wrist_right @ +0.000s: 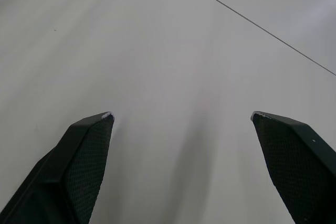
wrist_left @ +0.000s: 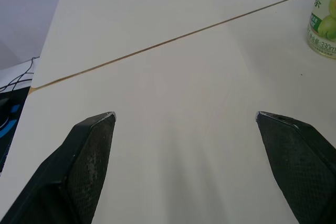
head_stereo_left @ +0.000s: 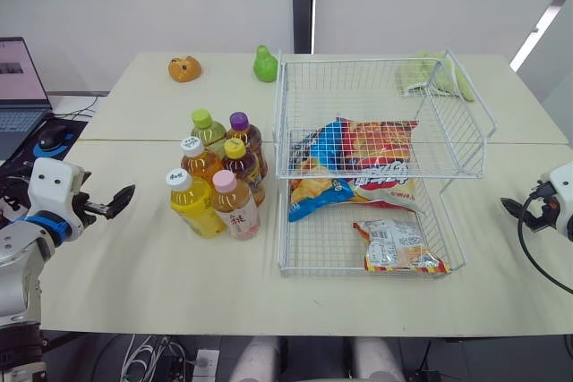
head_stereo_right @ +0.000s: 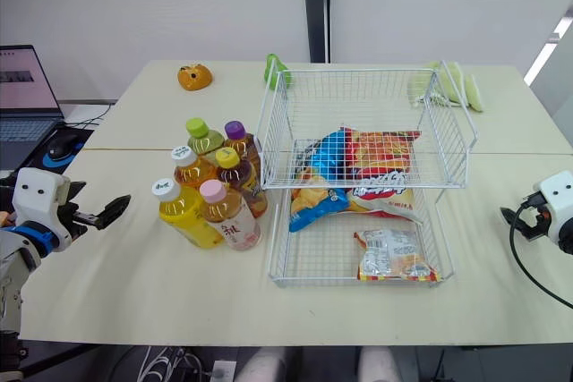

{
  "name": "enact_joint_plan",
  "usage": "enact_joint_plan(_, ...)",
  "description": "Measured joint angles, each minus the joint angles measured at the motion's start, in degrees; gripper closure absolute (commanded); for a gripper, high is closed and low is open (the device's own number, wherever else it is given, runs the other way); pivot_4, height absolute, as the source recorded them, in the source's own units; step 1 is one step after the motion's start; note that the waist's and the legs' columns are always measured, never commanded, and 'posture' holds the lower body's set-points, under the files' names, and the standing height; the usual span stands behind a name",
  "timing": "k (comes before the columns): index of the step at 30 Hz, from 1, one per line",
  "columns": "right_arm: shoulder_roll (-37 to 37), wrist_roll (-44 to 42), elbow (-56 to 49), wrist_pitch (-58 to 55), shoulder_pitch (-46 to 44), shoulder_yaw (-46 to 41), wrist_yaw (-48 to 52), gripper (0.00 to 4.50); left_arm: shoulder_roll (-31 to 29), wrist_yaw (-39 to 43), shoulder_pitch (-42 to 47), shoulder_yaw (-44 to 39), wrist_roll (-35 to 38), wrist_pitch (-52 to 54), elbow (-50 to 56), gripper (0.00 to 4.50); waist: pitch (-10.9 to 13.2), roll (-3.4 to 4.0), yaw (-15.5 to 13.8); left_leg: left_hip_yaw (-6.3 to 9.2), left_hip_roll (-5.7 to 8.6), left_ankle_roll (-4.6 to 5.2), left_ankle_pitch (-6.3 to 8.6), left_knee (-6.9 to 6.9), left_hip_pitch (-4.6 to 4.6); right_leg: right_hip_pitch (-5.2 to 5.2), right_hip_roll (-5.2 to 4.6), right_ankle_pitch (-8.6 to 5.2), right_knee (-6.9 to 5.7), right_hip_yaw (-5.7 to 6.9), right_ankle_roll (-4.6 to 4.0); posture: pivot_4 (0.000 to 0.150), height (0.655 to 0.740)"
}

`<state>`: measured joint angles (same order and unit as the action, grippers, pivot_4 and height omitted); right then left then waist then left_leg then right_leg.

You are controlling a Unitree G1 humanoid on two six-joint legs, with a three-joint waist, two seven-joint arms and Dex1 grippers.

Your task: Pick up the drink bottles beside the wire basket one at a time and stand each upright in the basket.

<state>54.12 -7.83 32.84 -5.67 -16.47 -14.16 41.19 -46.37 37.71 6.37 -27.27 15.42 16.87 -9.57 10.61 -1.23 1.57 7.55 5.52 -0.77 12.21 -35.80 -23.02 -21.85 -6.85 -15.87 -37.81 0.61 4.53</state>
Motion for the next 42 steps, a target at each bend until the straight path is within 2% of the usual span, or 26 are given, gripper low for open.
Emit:
enact_joint_plan(8, -0.1, 0.0, 0.1, 0.0, -0.4, -0.1, -1.3, 0.0, 0.0, 1.3, -1.3, -0.1, 0.4, 0.0, 0.0, 0.07, 0.0, 0.0, 0.0, -0.04, -0.05, 0.0, 0.01, 0.0, -0.01, -0.04, 0.05, 0.02, 0.0, -0.03, -0.03, 0.15, 0.74)
enact_joint_plan(14, -0.2, 0.0, 0.3, 0.2, -0.8, -1.8, -4.7, 0.0, 0.0, 4.8, -0.9, -3.1, 4.8, -2.1, -0.5, 0.07, 0.0, 0.01, 0.0, -0.08, -0.08, 0.0, 0.01, 0.01, -0.01, -0.09, 0.06, 0.02, 0.0, -0.07, -0.04, 0.15, 0.74)
enact_joint_plan(18, -0.2, -0.1, 0.2, 0.3, -0.1, -3.7, -6.3, 0.0, 0.0, 5.8, -1.2, -3.6, 5.3, -1.3, -0.5, 0.07, 0.0, 0.0, 0.0, -0.08, -0.09, 0.0, 0.01, 0.0, -0.02, -0.09, 0.08, 0.03, 0.0, -0.06, -0.04, 0.15, 0.74)
enact_joint_plan(32, -0.2, -2.7, -6.8, 0.7, 9.6, -13.1, -6.7, 0.0, -0.1, 8.6, -4.4, -4.8, 9.4, 3.1, 3.3, 0.07, 0.0, 0.0, -0.1, -0.1, -0.12, 0.01, 0.02, 0.01, -0.02, -0.09, 0.08, 0.02, 0.0, -0.09, -0.05, 0.15, 0.74)
enact_joint_plan(37, -0.1, -10.1, -11.5, 2.8, 12.7, -22.0, -0.6, 0.0, -1.0, 8.6, -4.7, -6.9, 11.3, 5.5, 3.8, 0.07, 0.0, 0.02, 0.0, -0.15, -0.16, 0.02, 0.02, 0.01, -0.02, -0.1, 0.08, 0.02, 0.0, -0.1, -0.05, 0.15, 0.74)
enact_joint_plan(42, 3.5, -17.9, -19.6, 1.8, 7.7, -27.5, 4.0, 0.0, -1.9, 9.0, -3.9, -7.1, 12.2, 7.7, 4.9, 0.07, 0.0, 0.07, 0.2, -0.19, -0.23, 0.02, 0.02, 0.0, 0.01, -0.09, 0.08, 0.06, 0.0, -0.08, -0.1, 0.15, 0.74)
